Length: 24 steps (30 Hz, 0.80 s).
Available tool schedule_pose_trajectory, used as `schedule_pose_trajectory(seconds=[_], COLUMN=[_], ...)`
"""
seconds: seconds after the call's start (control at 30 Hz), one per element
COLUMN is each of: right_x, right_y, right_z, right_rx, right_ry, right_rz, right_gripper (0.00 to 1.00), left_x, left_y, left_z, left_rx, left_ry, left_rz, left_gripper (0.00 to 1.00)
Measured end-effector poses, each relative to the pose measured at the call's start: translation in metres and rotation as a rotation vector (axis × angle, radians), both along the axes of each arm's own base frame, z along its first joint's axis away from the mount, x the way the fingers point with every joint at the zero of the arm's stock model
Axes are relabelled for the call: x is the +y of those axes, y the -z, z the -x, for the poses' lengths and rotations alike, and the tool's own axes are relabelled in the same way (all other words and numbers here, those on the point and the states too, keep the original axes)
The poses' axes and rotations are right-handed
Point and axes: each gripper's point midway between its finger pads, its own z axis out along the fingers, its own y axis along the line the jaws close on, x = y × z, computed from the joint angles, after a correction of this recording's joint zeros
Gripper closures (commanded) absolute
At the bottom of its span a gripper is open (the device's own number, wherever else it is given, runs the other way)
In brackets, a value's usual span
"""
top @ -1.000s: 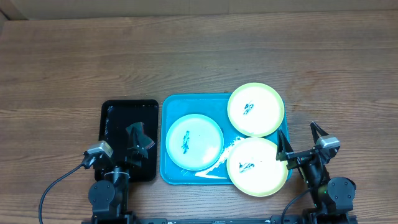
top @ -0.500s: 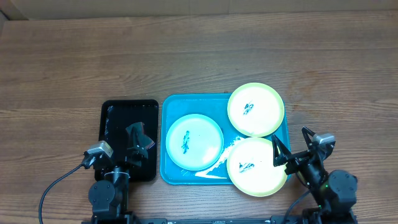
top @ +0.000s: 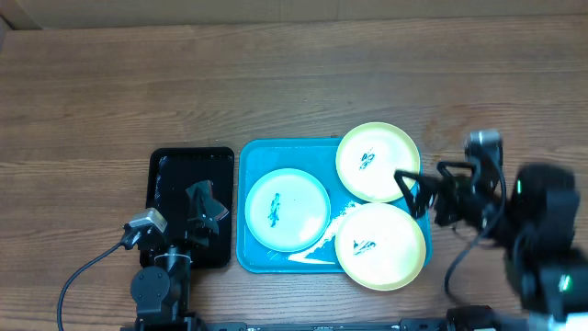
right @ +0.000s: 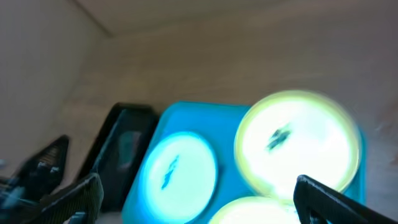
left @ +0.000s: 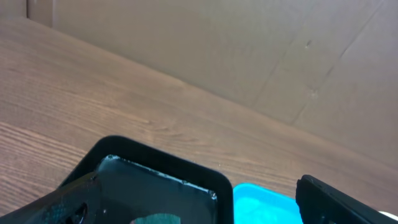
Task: Clean dirty plates on tray and stack at the side
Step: 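Raise the right gripper and move it over the white plate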
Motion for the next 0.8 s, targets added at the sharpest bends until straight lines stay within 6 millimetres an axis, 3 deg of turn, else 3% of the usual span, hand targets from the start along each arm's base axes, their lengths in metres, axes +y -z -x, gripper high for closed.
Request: schedule_pose_trajectory(seconds=[0.17,0.4,0.53,0.8], right_x=[0.006,0.007,0.005,0.019], right_y=[0.01,0.06,0.076,0.078], right_z=[-0.011,-0.015,-0.011,-0.002], right_rx=[0.342,0.734,0.818,0.816], right_ry=[-0.025,-0.021,-0.023,-0.087], right_rz=[-0.003,0.018,0.057,0.101], right_gripper=[0.0,0.0,0.0,0.0], left_x=[0.0,0.0,0.0,0.0], left_y=[0.0,0.0,0.0,0.0], left_z=[0.0,0.0,0.0,0.0], left_rx=[0.0,0.0,0.0,-0.001], left_ry=[0.0,0.0,0.0,0.0], left_rz=[0.0,0.0,0.0,0.0], left_gripper=[0.0,0.0,0.0,0.0])
